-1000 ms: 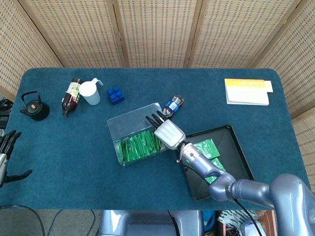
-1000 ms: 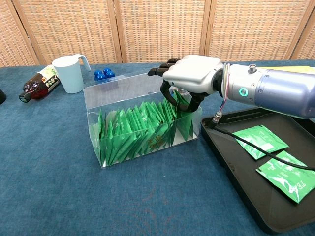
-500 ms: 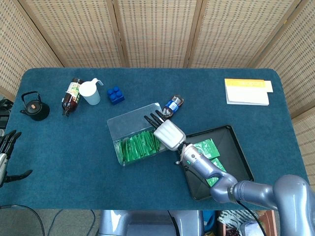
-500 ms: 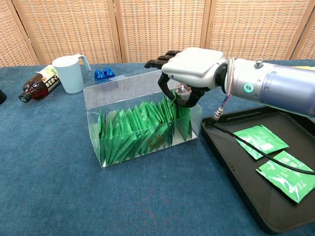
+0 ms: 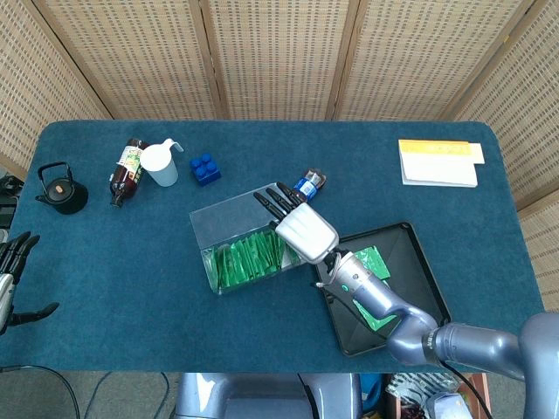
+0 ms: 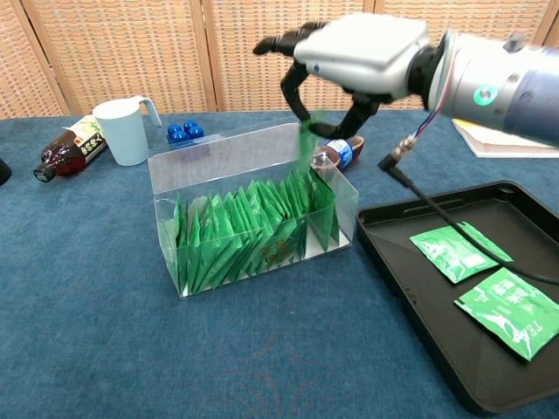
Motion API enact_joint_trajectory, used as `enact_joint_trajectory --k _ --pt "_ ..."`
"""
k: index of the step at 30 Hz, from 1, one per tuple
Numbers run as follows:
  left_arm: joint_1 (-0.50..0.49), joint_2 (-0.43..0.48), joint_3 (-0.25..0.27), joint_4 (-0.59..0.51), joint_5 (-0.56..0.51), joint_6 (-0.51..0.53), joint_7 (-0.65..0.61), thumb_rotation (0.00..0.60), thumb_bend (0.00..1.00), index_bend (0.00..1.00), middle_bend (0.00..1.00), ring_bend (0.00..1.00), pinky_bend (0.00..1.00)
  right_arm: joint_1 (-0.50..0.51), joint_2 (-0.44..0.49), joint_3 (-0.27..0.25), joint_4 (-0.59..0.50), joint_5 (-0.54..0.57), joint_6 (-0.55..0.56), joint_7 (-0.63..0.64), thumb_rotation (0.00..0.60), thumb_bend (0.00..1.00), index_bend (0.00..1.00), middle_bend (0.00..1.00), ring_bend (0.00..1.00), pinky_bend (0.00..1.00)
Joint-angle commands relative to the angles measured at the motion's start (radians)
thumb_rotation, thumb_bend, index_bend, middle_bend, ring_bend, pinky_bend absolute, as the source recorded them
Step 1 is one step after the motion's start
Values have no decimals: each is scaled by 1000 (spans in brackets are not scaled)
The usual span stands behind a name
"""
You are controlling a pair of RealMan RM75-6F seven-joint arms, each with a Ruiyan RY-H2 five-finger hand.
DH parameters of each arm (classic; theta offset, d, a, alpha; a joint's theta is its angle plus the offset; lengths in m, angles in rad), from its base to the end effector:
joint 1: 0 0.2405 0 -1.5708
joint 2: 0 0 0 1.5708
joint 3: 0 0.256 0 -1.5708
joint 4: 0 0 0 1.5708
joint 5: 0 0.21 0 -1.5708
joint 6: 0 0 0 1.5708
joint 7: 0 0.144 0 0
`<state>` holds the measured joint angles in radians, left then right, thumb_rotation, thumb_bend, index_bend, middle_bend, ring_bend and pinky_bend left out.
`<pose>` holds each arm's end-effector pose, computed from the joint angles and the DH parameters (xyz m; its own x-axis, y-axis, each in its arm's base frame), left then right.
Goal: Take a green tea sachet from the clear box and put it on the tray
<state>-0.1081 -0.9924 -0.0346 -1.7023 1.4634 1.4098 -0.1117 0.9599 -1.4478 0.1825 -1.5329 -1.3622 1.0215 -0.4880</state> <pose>-0.3081 0.1836 0.1811 0.3214 0.0791 0.9436 0.9461 0.0140 -0.3235 -0.0455 -0.3608 0.0208 0.6128 0.1690 0.7720 -0.5000 -0.6736 0.5443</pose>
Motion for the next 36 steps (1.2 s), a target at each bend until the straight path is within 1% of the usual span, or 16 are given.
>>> enact_joint_trajectory --k 1,7,11,15,17,18,20,25,29,30,32,36 --pt "1 1 1 -1 3 3 -2 600 103 0 0 0 0 -20 61 17 -64 -15 29 -15 600 595 609 35 0 0" --pt "5 5 4 -4 15 13 -7 600 103 0 0 0 0 -57 155 24 -155 -36 70 -27 600 594 609 36 0 0" --pt "8 7 6 -7 22 20 -10 600 103 0 0 0 0 -90 212 13 -201 -60 97 -24 600 594 612 37 0 0" --pt "11 10 9 -9 31 26 -14 600 103 0 0 0 0 -143 277 -24 -239 -106 132 -1 600 594 616 38 0 0" --pt "11 10 10 -10 33 27 -15 600 103 0 0 0 0 -160 293 -37 -245 -125 144 9 600 594 616 38 0 0" --pt "12 11 10 -10 36 30 -15 600 103 0 0 0 0 -184 310 -59 -248 -144 159 19 600 594 616 38 0 0" --pt "14 12 11 -11 40 34 -16 600 103 0 0 0 0 -215 330 -85 -250 -178 185 38 600 594 617 38 0 0" --pt "17 13 14 -15 47 41 -13 600 103 0 0 0 0 -302 360 -163 -219 -259 245 100 600 594 617 38 0 0" --pt "19 12 17 -18 51 45 -7 600 103 0 0 0 0 -356 356 -208 -174 -302 283 143 600 594 619 38 0 0" --pt "19 10 19 -19 54 45 0 600 103 0 0 0 0 -382 347 -230 -149 -310 295 165 600 594 620 38 0 0" --pt "21 7 21 -22 57 47 9 600 103 0 0 0 0 -409 326 -245 -108 -329 319 194 600 594 621 38 0 0" --pt "25 2 24 -27 61 53 26 600 103 0 0 0 0 -438 283 -250 -36 -345 339 248 600 594 621 38 0 0"
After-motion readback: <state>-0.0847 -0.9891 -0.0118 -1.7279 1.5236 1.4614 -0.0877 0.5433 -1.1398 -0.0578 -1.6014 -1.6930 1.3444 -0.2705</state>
